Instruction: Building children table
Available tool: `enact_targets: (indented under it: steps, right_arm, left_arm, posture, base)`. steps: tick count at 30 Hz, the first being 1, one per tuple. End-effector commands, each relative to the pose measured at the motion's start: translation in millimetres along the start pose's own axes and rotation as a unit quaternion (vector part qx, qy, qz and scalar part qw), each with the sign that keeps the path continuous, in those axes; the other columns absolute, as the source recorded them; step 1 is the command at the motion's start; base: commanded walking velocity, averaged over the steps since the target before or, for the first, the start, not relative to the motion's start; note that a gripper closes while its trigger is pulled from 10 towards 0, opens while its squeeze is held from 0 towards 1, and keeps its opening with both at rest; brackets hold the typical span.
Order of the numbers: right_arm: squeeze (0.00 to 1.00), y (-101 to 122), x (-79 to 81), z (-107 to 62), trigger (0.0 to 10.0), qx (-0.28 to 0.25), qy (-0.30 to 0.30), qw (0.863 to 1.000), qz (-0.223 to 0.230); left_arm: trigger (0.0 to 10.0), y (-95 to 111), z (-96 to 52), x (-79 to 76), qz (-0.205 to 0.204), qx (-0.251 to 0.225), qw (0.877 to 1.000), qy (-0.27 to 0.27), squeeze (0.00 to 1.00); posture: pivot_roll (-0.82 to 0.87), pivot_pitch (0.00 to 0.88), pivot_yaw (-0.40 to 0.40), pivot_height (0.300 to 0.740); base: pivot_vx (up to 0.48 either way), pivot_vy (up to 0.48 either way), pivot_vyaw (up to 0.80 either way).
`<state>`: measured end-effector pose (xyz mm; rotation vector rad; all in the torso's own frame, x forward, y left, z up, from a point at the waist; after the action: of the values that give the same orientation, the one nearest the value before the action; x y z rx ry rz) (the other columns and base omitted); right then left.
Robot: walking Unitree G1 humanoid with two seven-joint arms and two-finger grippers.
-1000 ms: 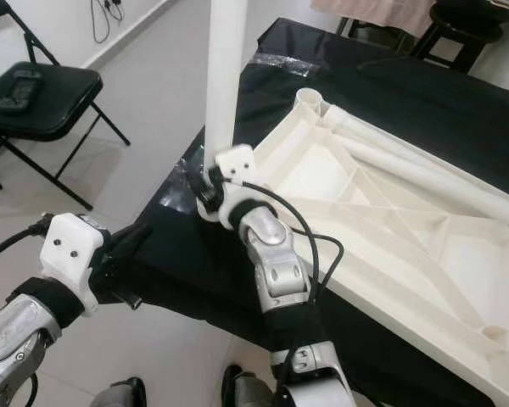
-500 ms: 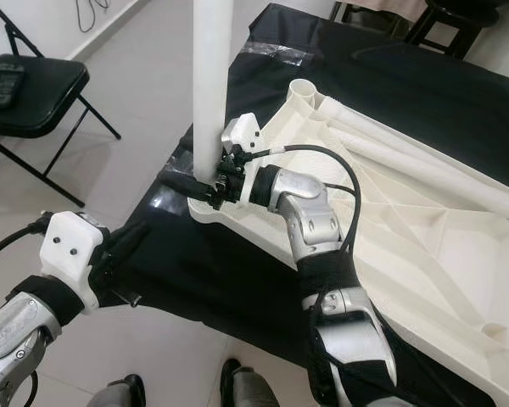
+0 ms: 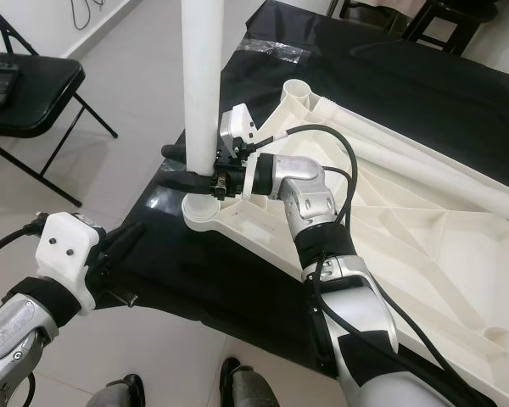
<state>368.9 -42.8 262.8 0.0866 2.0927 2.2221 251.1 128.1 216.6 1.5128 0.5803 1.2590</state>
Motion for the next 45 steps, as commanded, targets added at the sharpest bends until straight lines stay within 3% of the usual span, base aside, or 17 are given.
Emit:
enact_targets:
  steps: [1, 9, 10, 11, 13, 16, 22, 23, 26, 27, 28, 29, 36, 37, 38, 39, 45]
  right_arm:
    - [0.00, -14.1, -1.9, -1.7, 0.0, 0.009, -0.016, 1.000, 0.019]
    - [0.00, -19.4, -24.8, -18.5, 0.0, -0.047, -0.199, 0.979, 0.018]
    - [0.00, -29.1, -35.7, -27.7, 0.0, -0.079, -0.346, 0.935, 0.023]
    - [0.00, -52.4, -20.2, -22.2, 0.0, -0.078, -0.410, 0.908, 0.034]
    - [0.00, -67.6, -5.9, -17.1, 0.0, -0.074, -0.445, 0.891, 0.044]
    - [0.00, -76.6, 4.4, -9.1, 0.0, -0.084, -0.452, 0.885, 0.077]
    - [0.00, -71.6, 2.9, 10.8, 0.0, -0.099, -0.405, 0.904, 0.089]
    - [0.00, -68.4, -1.2, 11.5, 10.0, -0.095, -0.397, 0.909, 0.082]
    - [0.00, -62.9, -7.0, 9.8, 10.0, -0.093, -0.391, 0.913, 0.075]
    - [0.46, -57.4, -9.8, 9.3, 10.0, -0.098, -0.375, 0.919, 0.073]
    - [0.46, -57.4, -9.8, 9.3, 10.0, -0.098, -0.375, 0.919, 0.073]
    - [1.00, -50.4, -12.8, 7.9, 10.0, -0.114, -0.360, 0.922, 0.085]
    - [1.00, -24.1, -14.8, 1.8, 10.0, -0.138, -0.315, 0.933, 0.107]
    - [0.82, -21.3, -15.2, 0.9, 10.0, -0.138, -0.305, 0.936, 0.108]
    - [0.82, -21.3, -15.2, 0.9, 10.0, -0.138, -0.305, 0.936, 0.108]
    - [0.00, -19.4, -13.9, 1.2, 10.0, -0.125, -0.274, 0.949, 0.097]
    - [0.00, -19.1, 7.4, 7.4, 10.0, -0.020, -0.065, 0.997, 0.032]
  left_arm:
    - [10.0, -2.9, -2.3, -4.6, -0.003, 0.007, 1.000, -0.010, 0.00]
    - [10.0, -2.4, -2.8, -6.3, -0.006, 0.006, 1.000, -0.013, 0.00]
    - [10.0, -1.8, -2.9, -5.9, -0.006, 0.006, 1.000, -0.014, 0.00]
    - [10.0, -1.4, -3.0, -6.0, -0.006, 0.006, 1.000, -0.015, 0.00]
    - [10.0, -1.6, -3.1, -6.0, -0.005, 0.007, 1.000, -0.016, 0.00]
    - [10.0, -0.9, -2.6, -6.7, -0.007, 0.005, 1.000, -0.018, 0.00]
    - [10.0, -0.5, -1.1, -7.9, -0.007, 0.003, 1.000, -0.019, 0.00]
    - [10.0, -0.7, -1.5, -5.6, -0.006, 0.004, 1.000, -0.015, 0.00]
    - [10.0, -0.9, -1.8, -3.3, -0.004, 0.004, 1.000, -0.012, 0.00]
    - [10.0, -0.6, -1.6, -4.3, -0.004, 0.004, 1.000, -0.014, 0.00]
    - [10.0, -0.6, -1.6, -4.3, -0.004, 0.004, 1.000, -0.014, 0.00]
    - [10.0, -0.4, -1.3, -5.3, -0.004, 0.003, 1.000, -0.015, 0.00]
    - [10.0, -0.8, -0.4, -6.8, -0.004, 0.003, 1.000, -0.017, 0.00]
    - [10.0, -0.9, -0.3, -6.9, -0.004, 0.003, 1.000, -0.017, 0.00]
    - [10.0, -0.9, -0.3, -6.9, -0.004, 0.003, 1.000, -0.017, 0.00]
    - [10.0, -0.8, -0.1, -6.9, -0.004, 0.003, 1.000, -0.017, 0.00]
    - [10.0, -0.8, -0.6, -7.0, -0.003, 0.003, 1.000, -0.014, 0.00]
  posture:
    - [0.13, 0.288, -0.150, 0.740]
    - [0.12, 0.299, -0.157, 0.740]
    - [0.12, 0.309, -0.156, 0.740]
    - [0.12, 0.317, -0.145, 0.740]
    - [0.12, 0.313, -0.139, 0.740]
    - [0.11, 0.307, -0.138, 0.740]
    - [0.13, 0.300, -0.146, 0.740]
    - [0.13, 0.296, -0.142, 0.740]
    - [0.14, 0.296, -0.140, 0.740]
    - [0.14, 0.295, -0.140, 0.740]
    - [0.14, 0.295, -0.140, 0.740]
    - [0.14, 0.295, -0.140, 0.740]
    - [0.14, 0.283, -0.147, 0.740]
    - [0.14, 0.283, -0.147, 0.740]
    - [0.14, 0.283, -0.147, 0.740]
    - [0.15, 0.279, -0.151, 0.740]
    - [0.16, 0.271, -0.151, 0.740]
  base:
    - [0.000, 0.000, 0.00]
    - [0.000, 0.000, 0.00]
    - [0.000, 0.000, 0.00]
    - [0.000, 0.000, 0.00]
    - [0.000, 0.000, 0.00]
    - [0.000, 0.000, 0.00]
    - [0.000, 0.000, 0.00]
    - [0.000, 0.000, 0.00]
    - [0.000, 0.000, 0.00]
    - [0.000, 0.000, 0.00]
    - [0.000, 0.000, 0.00]
    - [0.000, 0.000, 0.00]
    - [0.000, 0.000, 0.00]
    - [0.000, 0.000, 0.00]
    - [0.000, 0.000, 0.00]
    - [0.000, 0.000, 0.00]
    - [0.000, 0.000, 0.00]
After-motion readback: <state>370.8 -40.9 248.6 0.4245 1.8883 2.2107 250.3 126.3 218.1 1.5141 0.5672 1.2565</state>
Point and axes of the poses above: a point about 5 cm out from each wrist's last joint towards the gripper, its own z axis pointing out of the wrist towards the gripper, its own y axis along the axis of the wrist's last joint, x = y × z, the point moved 4 cm from there along z, pointing out of the wrist towards the gripper, and after that the axes turned 11 degrees about z, right-handed, at the moved point
